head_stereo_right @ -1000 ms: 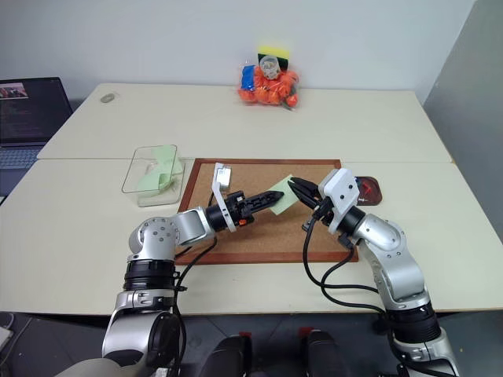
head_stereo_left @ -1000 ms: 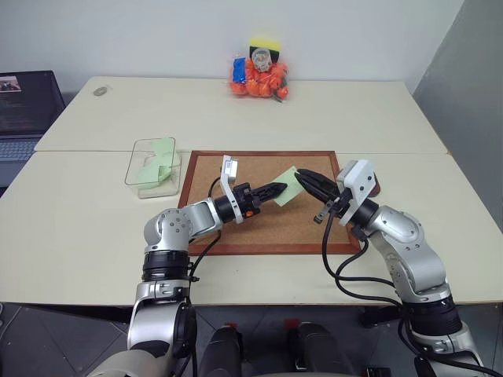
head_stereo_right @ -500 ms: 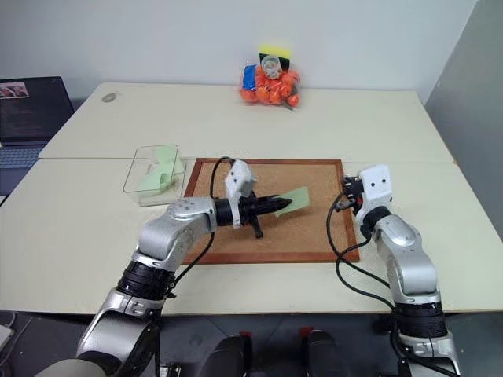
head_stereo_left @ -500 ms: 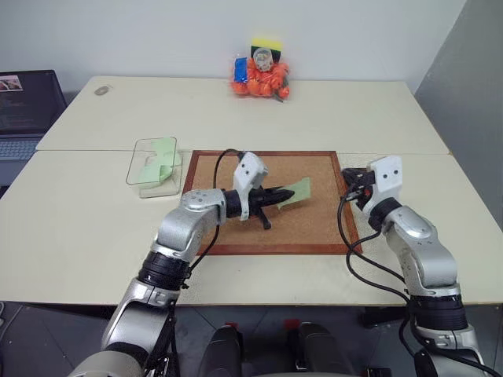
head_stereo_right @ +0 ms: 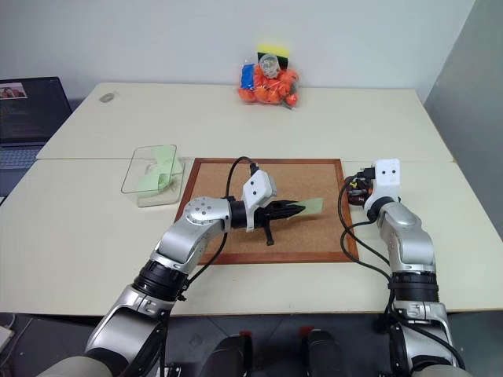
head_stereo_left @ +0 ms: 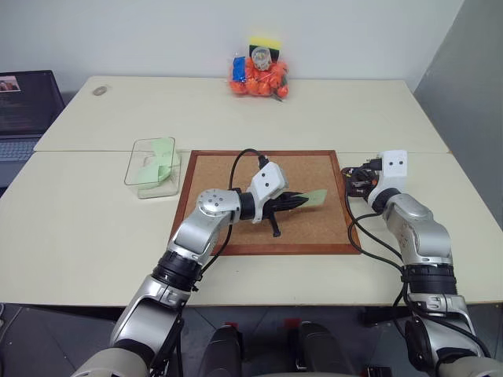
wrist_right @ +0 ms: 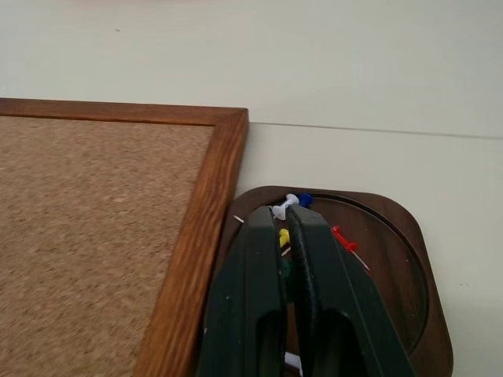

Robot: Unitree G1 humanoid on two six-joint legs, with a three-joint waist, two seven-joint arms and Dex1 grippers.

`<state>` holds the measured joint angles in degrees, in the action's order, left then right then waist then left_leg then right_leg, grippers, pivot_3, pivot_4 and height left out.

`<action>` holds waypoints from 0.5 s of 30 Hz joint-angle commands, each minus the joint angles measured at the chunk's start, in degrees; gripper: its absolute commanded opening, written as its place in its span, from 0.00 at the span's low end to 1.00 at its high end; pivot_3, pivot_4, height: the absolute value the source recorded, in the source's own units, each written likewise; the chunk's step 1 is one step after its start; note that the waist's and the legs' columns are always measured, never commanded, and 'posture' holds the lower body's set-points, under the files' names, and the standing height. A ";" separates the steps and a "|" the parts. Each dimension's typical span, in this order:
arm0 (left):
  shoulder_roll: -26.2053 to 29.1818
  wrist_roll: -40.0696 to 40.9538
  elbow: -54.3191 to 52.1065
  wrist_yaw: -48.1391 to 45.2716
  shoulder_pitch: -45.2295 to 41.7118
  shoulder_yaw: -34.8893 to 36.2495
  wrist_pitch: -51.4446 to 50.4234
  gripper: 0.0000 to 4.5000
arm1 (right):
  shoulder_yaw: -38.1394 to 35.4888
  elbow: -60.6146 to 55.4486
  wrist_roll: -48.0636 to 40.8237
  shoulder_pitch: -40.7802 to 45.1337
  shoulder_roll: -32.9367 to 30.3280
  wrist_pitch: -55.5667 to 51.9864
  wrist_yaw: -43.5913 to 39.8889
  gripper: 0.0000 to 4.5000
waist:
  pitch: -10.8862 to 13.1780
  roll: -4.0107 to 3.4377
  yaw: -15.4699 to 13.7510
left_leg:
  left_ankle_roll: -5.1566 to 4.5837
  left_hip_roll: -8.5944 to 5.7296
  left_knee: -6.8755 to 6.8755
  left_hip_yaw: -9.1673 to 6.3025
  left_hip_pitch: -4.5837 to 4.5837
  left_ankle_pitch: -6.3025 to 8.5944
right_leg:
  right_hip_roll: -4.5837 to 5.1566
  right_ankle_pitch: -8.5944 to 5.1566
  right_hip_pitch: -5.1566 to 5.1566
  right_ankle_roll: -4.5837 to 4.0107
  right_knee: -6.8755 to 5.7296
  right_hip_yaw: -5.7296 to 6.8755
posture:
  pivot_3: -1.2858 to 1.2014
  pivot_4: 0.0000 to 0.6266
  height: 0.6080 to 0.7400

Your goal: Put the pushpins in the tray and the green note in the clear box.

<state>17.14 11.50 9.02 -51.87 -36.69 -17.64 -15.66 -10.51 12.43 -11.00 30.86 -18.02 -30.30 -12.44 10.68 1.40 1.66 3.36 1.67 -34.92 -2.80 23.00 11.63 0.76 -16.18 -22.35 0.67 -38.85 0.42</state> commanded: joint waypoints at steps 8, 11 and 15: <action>0.08 -0.07 -2.44 -0.01 -0.35 1.08 -0.64 0.00 | -2.86 4.03 -1.41 2.83 -1.02 3.77 -0.31 0.40 | 0.01 -0.02 0.13 | 0.00 0.00 0.00 0.00 -0.02 0.00 | -0.01 0.00 0.00 0.00 -0.02 -0.01 | 0.52 0.24 1.00; 0.01 -0.05 -2.32 -0.04 -0.54 1.11 -0.89 0.00 | -2.85 4.20 -1.43 2.93 -1.33 4.14 -0.35 0.54 | 0.02 -0.03 0.13 | 0.00 0.01 0.00 0.00 -0.03 0.00 | -0.02 0.00 0.00 0.00 -0.03 0.00 | 0.52 0.24 1.00; -0.22 -0.04 -2.03 0.02 -0.97 1.17 -1.09 0.00 | -2.75 3.38 -1.65 2.31 -1.33 4.06 -0.28 0.72 | 0.02 -0.03 0.08 | 0.00 0.01 0.00 0.00 -0.01 0.00 | -0.01 0.00 0.00 0.00 -0.02 -0.01 | 0.52 0.24 1.00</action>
<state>17.35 11.34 8.88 -51.87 -36.67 -17.59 -17.06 -12.23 17.75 -12.09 32.60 -18.75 -27.54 -12.48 10.70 1.37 1.75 3.35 1.67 -34.92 -2.80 22.98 11.63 0.74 -16.18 -22.35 0.67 -38.87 0.41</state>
